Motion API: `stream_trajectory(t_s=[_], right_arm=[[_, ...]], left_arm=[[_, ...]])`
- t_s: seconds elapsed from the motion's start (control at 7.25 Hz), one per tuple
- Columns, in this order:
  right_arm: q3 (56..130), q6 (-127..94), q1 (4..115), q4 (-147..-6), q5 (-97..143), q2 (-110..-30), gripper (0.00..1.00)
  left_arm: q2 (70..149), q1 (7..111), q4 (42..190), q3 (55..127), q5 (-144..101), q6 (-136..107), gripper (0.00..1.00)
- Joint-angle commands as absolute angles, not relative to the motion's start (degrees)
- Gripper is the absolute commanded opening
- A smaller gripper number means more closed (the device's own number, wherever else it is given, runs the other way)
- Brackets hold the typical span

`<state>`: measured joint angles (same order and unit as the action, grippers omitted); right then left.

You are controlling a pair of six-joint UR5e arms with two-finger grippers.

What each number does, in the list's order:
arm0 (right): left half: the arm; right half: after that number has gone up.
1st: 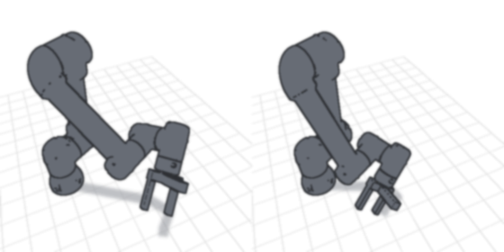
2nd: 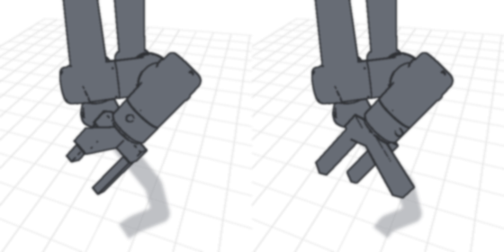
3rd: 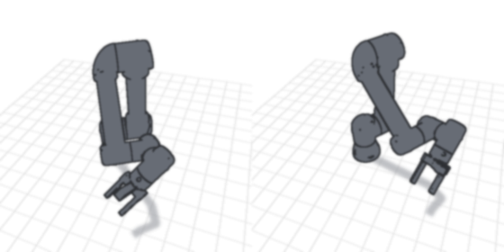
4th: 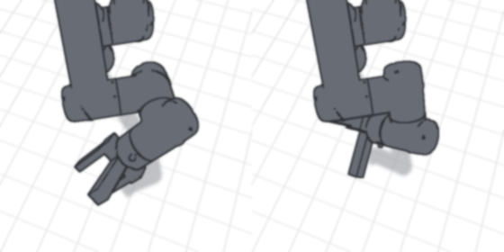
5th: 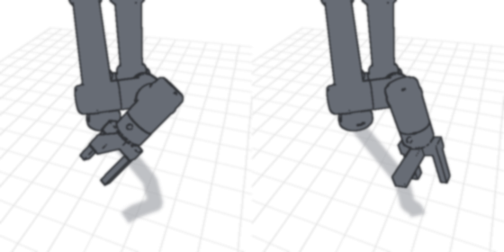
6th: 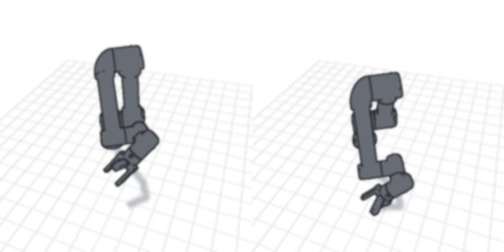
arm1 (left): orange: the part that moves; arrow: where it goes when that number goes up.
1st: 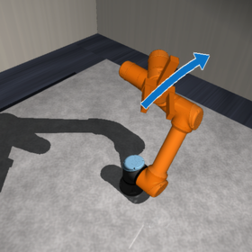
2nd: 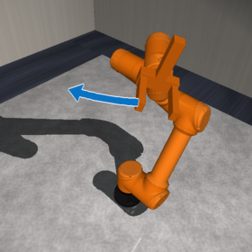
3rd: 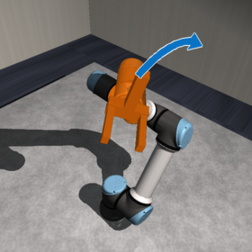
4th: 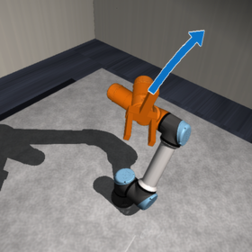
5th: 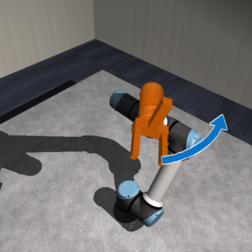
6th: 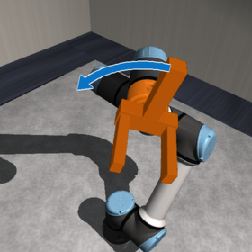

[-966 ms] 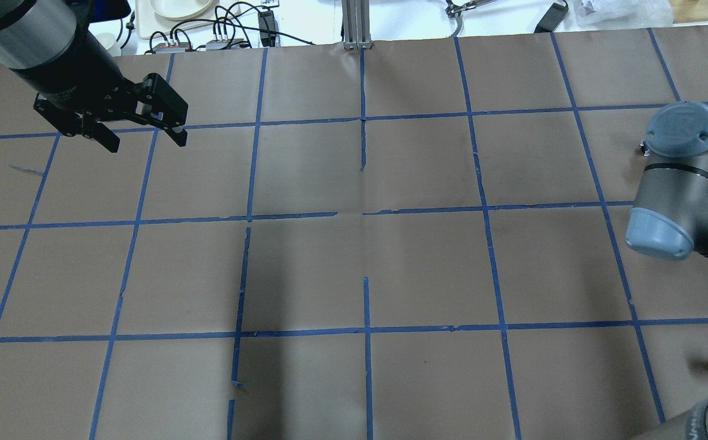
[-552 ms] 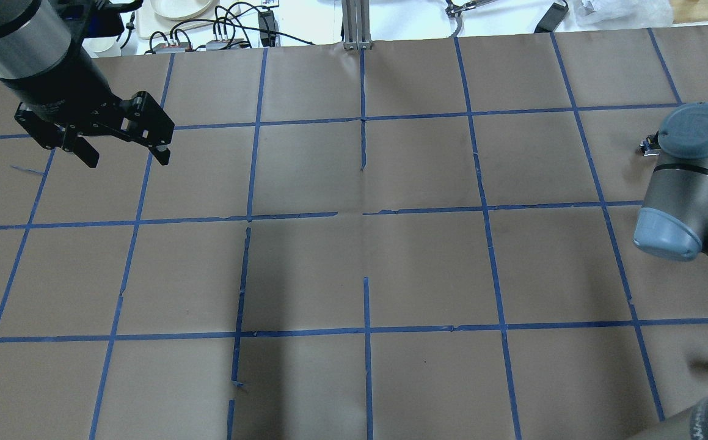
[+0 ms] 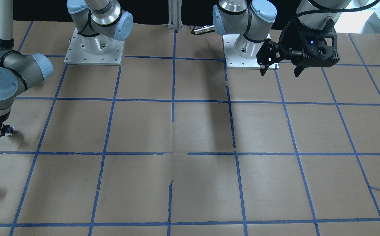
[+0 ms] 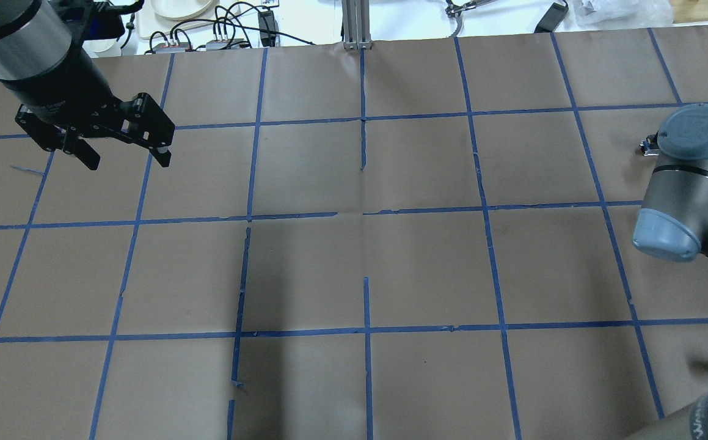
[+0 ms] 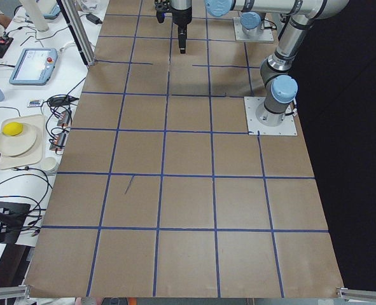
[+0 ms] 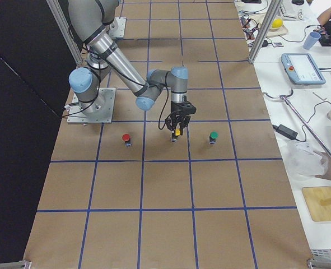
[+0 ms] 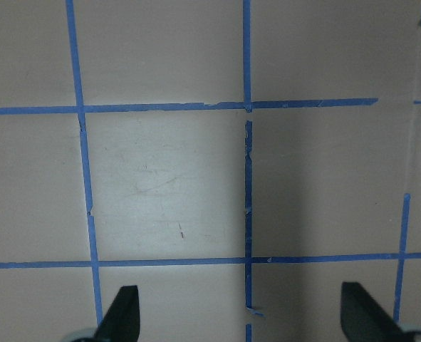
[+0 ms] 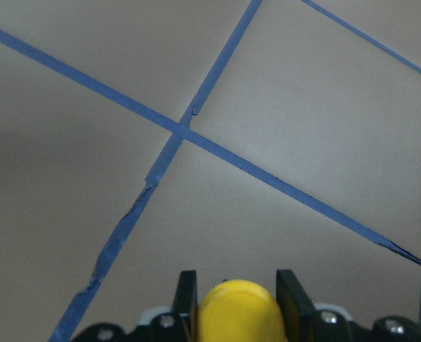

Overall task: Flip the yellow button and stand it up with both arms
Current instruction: 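Lower the button upright onto the table with the right gripper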

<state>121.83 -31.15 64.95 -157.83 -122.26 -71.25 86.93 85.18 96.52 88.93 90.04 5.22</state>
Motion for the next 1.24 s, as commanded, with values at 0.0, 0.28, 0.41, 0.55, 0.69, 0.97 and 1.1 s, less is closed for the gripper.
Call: stream_trajectory(t_s=[0.0,0.28,0.41,0.55,0.69,0.97,1.1], right_arm=[[122.08,-30.85,64.95,-157.94,-122.34,-71.28,0.61],[122.17,-31.02,64.95,-157.85,-122.43,-71.37,0.77],[122.17,-31.03,64.95,-157.68,-122.43,-71.37,0.8],[121.99,-30.85,64.95,-157.68,-122.43,-71.72,0.92],[121.21,-29.2,65.04,-157.5,-122.26,-71.81,1.0],[118.85,-28.22,65.04,-154.71,-118.93,-72.07,1.0],[114.3,-26.21,65.21,-146.25,-118.74,-72.59,1.0]], left_arm=[[86.84,85.17,96.5,89.03,90.09,5.19,1.0],[86.84,85.17,96.42,89.12,90.09,5.1,1.0],[86.84,85.17,96.33,89.12,90.0,5.1,1.0],[86.75,85.17,95.98,89.12,90.09,5.1,1.0],[86.75,85.17,95.98,89.12,90.09,5.1,1.0],[86.66,85.08,95.98,88.95,90.0,5.18,1.0],[86.66,84.9,95.98,88.86,90.0,5.19,1.0]])
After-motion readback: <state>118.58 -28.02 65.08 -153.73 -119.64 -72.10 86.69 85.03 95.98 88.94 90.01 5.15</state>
